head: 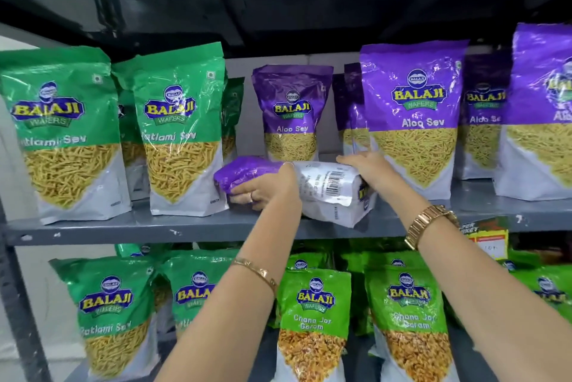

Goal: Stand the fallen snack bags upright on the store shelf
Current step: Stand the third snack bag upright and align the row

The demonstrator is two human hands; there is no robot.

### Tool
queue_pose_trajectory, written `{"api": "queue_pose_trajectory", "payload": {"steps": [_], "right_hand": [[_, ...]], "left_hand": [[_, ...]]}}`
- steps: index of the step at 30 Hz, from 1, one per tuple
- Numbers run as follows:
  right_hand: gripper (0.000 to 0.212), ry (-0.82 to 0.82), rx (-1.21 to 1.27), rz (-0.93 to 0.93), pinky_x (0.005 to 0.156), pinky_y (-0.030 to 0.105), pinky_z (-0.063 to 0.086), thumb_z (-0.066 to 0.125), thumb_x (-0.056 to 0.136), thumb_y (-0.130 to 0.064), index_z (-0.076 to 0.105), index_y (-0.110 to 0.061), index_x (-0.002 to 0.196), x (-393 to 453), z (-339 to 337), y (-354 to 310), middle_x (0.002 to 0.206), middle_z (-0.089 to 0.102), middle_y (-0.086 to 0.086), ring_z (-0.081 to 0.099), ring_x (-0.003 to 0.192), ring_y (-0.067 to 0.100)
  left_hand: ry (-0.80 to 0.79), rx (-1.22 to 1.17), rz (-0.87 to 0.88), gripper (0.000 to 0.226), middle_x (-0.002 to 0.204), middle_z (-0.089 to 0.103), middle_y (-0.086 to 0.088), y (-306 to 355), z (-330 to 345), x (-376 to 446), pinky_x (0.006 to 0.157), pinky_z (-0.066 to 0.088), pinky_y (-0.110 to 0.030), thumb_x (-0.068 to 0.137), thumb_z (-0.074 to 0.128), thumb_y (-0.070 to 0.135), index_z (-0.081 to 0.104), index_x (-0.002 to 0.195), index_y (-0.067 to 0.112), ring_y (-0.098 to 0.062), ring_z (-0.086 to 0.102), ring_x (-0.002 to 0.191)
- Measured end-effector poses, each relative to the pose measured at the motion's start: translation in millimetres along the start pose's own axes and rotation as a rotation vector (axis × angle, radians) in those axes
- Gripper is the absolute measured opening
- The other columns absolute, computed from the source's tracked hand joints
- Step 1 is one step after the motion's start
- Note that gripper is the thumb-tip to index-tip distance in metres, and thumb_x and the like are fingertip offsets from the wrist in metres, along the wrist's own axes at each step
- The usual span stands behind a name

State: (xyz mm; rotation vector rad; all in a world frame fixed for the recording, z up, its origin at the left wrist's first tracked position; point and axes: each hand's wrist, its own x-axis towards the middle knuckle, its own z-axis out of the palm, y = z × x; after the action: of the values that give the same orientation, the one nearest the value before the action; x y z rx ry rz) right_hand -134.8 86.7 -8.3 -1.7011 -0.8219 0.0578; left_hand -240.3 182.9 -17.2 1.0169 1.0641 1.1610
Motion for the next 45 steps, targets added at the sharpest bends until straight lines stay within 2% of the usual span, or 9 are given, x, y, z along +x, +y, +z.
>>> {"api": "queue_pose_trajectory", "payload": {"steps": [5,8,13,21,25,30,33,38,45], "right_hand": [[0.078,-0.147,-0.04,0.097,0.082,0.026,0.041,0.068,0.076,-0.039,0.033,-0.003,0.137,-3.7,-9.1,-9.2,0.118,0.057,0.002,0.054,0.091,0.019],[0.088,-0.166,-0.064,0.111,0.088,0.024,0.035,0.069,0.076,-0.039,0.021,-0.01,0.143,-2.3,-10.0,-11.6,0.145,0.038,0.006,0.049,0.116,0.023],[0.098,-0.13,-0.018,0.121,0.079,0.023,0.035,0.072,0.074,-0.037,0.008,-0.017,0.146,-0.8,-7.8,-11.7,0.15,0.031,0.005,0.045,0.118,0.018],[0.065,0.013,0.197,0.204,0.064,0.031,0.051,0.077,0.066,-0.027,0.049,-0.007,0.121,4.4,0.6,-6.4,0.069,0.067,0.005,0.063,0.063,0.023],[0.075,0.113,0.356,0.153,0.066,0.033,0.053,0.077,0.064,-0.022,0.045,-0.005,0.129,8.0,4.3,0.1,0.083,0.071,0.01,0.065,0.065,0.023],[0.035,0.118,0.634,0.108,0.082,0.036,0.053,0.077,0.067,-0.021,0.067,-0.005,0.097,6.8,15.7,13.3,0.092,0.07,0.01,0.067,0.086,0.027],[0.054,0.082,0.749,0.087,0.076,0.027,0.05,0.073,0.073,-0.02,0.055,-0.002,0.121,9.9,28.8,20.2,0.111,0.064,0.012,0.061,0.094,0.02],[0.087,-0.016,0.623,0.15,0.104,0.044,0.041,0.077,0.069,-0.025,0.031,-0.003,0.139,22.0,44.4,23.7,0.137,0.048,0.016,0.051,0.12,0.03],[0.067,-0.109,0.333,0.035,0.096,0.045,0.048,0.081,0.061,-0.011,0.051,-0.004,0.12,45.0,55.9,19.9,0.119,0.063,0.014,0.06,0.107,0.028]], "left_hand": [[-0.082,-0.047,-0.087,0.116,0.156,-0.005,-0.019,-5.5,2.0,2.6,0.115,0.011,-0.039,0.073,0.074,0.029,-0.013,0.143,-0.003,-0.033,0.01,0.142],[-0.092,-0.033,-0.137,0.117,0.156,0.0,-0.018,-0.7,0.9,0.6,0.116,0.01,-0.037,0.071,0.076,0.031,-0.01,0.143,-0.003,-0.032,0.01,0.143],[-0.146,-0.066,-0.206,0.112,0.145,0.024,-0.018,9.3,5.6,-3.4,0.106,0.035,-0.038,0.059,0.084,0.031,0.012,0.14,0.002,-0.032,0.036,0.126],[-0.164,-0.008,0.062,0.096,0.145,0.027,-0.018,1.6,17.0,-14.8,0.102,0.037,-0.047,0.069,0.071,0.018,0.008,0.142,0.018,-0.039,0.034,0.127],[-0.175,-0.025,0.244,0.097,0.142,0.033,-0.02,3.7,19.2,-16.7,0.104,0.036,-0.045,0.067,0.07,0.012,0.011,0.142,0.023,-0.037,0.036,0.126],[-0.289,-0.068,0.526,0.109,0.145,0.034,-0.011,18.7,21.9,-8.0,0.104,0.039,-0.039,0.062,0.073,0.0,0.008,0.145,0.028,-0.029,0.04,0.128],[-0.406,-0.062,0.682,0.114,0.145,0.034,-0.002,31.0,22.9,4.6,0.092,0.036,-0.022,0.061,0.075,-0.003,0.007,0.146,0.029,-0.013,0.042,0.118],[-0.607,0.084,0.765,0.112,0.149,0.032,-0.006,42.0,16.0,38.4,0.109,0.037,-0.042,0.062,0.076,-0.006,0.01,0.146,0.027,-0.02,0.04,0.131],[-0.56,0.441,0.924,0.105,0.136,0.045,-0.001,43.7,10.4,76.8,0.087,0.043,-0.027,0.062,0.083,0.01,0.018,0.144,0.022,-0.02,0.053,0.108]]}}
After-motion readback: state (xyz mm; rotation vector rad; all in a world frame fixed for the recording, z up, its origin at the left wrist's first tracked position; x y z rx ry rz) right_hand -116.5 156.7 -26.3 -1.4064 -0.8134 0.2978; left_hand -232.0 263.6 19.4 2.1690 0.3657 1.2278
